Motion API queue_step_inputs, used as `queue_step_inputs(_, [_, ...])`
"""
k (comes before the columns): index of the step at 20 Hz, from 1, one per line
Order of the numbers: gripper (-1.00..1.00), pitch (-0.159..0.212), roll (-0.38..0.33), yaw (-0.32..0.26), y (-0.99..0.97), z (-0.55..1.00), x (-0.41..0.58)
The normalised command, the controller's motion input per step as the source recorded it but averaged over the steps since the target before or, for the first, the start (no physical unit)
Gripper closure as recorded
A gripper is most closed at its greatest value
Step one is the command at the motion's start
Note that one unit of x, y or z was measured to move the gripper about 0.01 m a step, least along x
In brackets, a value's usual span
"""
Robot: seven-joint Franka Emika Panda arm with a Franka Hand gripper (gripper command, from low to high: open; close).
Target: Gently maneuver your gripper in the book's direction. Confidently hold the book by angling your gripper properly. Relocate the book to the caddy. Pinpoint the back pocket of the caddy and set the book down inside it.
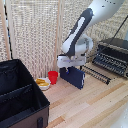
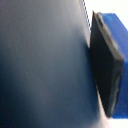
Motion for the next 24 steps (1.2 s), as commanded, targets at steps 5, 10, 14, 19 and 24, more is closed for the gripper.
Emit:
queue_step_inputs(5, [1.00, 0.159, 0.055, -0.102, -0.06, 0.73, 0.417])
queue_step_inputs(10, [1.00, 0.216, 0.037, 0.017, 0.10, 0.65, 0.539])
queue_step_inputs(14, [1.00, 0.196, 0.020, 0.038, 0.14, 0.73, 0.561])
queue_step_inputs(19, [1.00, 0.126, 0.025, 0.025, 0.23, 0.88, 0.244])
queue_step_inputs(24, [1.00, 0.079, 0.000, 0.018, 0.20, 1.00, 0.081])
